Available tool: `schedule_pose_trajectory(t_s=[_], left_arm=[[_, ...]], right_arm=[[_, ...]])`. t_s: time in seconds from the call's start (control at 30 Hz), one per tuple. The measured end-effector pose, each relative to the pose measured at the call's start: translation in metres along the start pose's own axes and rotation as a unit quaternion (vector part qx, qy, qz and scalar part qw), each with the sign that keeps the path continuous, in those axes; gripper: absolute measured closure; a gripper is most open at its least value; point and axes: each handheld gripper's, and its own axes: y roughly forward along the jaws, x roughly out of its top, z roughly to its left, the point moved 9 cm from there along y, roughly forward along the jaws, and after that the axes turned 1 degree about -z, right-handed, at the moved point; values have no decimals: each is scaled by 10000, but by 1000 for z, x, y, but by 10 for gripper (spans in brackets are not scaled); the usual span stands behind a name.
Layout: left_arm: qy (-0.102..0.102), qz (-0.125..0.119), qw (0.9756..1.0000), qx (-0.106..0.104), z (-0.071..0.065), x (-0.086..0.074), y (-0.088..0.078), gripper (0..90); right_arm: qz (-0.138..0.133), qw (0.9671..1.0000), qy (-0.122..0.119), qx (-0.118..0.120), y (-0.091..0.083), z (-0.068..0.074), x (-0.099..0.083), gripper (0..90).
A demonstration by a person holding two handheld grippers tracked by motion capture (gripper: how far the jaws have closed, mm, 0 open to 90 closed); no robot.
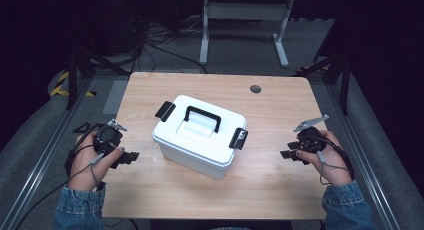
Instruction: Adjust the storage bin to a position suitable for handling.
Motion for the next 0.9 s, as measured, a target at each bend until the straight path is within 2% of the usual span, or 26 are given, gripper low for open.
schedule_pose_trajectory(t_s=[0.2, 0.37, 0.43, 0.5, 0.53, 0.7, 0.9], left_arm=[[-2, -23, 10000, -48, 0, 0, 0, 196], [4, -67, 10000, -54, 0, -1, -1, 197], [15, -69, 10000, -38, 1, -1, -1, 197], [3, -57, 10000, -54, 0, -1, 0, 199], [35, -29, 10000, -55, 0, 0, 1, 199], [115, -34, 9999, -112, -3, 2, 1, 199], [96, -57, 9999, -128, -2, 4, 0, 199]], right_arm=[[-223, 9996, 156, 62, -3, 3, 9, 478], [-321, 9994, -3, 102, -2, 7, 19, 465], [-255, 9995, 80, 179, -3, 12, 21, 472], [-238, 9996, 65, 170, -4, 14, 22, 470], [-248, 9995, -69, 162, -7, 18, 28, 467], [-324, 9992, -190, 164, -15, 26, 42, 451], [-439, 9979, -334, 324, -24, 41, 63, 447]])
